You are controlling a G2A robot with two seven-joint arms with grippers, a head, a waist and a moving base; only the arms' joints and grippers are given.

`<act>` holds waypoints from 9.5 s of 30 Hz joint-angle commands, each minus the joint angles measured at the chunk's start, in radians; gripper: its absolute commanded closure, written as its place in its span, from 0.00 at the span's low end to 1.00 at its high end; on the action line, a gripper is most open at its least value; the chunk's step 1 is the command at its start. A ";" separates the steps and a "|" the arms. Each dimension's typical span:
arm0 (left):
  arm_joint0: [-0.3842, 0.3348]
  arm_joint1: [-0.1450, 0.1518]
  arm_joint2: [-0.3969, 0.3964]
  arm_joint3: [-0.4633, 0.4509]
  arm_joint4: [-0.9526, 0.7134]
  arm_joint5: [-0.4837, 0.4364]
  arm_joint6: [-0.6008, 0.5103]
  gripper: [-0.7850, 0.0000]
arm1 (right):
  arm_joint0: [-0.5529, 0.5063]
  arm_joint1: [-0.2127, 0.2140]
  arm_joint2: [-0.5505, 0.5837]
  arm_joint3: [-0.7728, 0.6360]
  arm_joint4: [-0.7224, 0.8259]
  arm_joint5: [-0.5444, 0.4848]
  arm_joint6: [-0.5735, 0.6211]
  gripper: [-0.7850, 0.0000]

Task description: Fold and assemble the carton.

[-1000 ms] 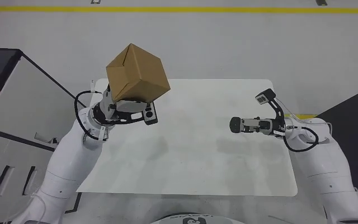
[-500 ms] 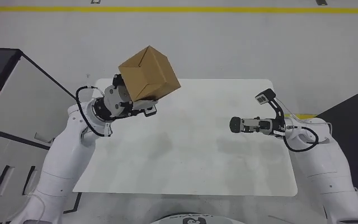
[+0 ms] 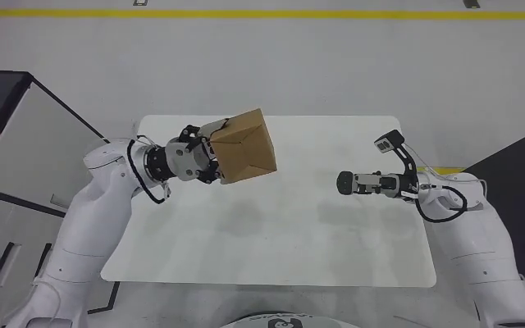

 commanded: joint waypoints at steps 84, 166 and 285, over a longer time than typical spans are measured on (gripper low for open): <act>0.116 0.023 -0.201 -0.275 2.078 -1.704 0.781 1.00 | 0.000 0.000 0.000 0.000 0.000 0.000 0.000 0.00; -0.021 0.092 -0.077 -0.209 3.296 -1.231 2.192 1.00 | 0.000 0.000 0.000 0.000 0.000 0.000 0.000 0.00; -0.043 0.000 0.332 0.331 2.422 -1.471 1.144 1.00 | 0.000 0.000 0.000 0.000 0.000 0.000 0.000 0.00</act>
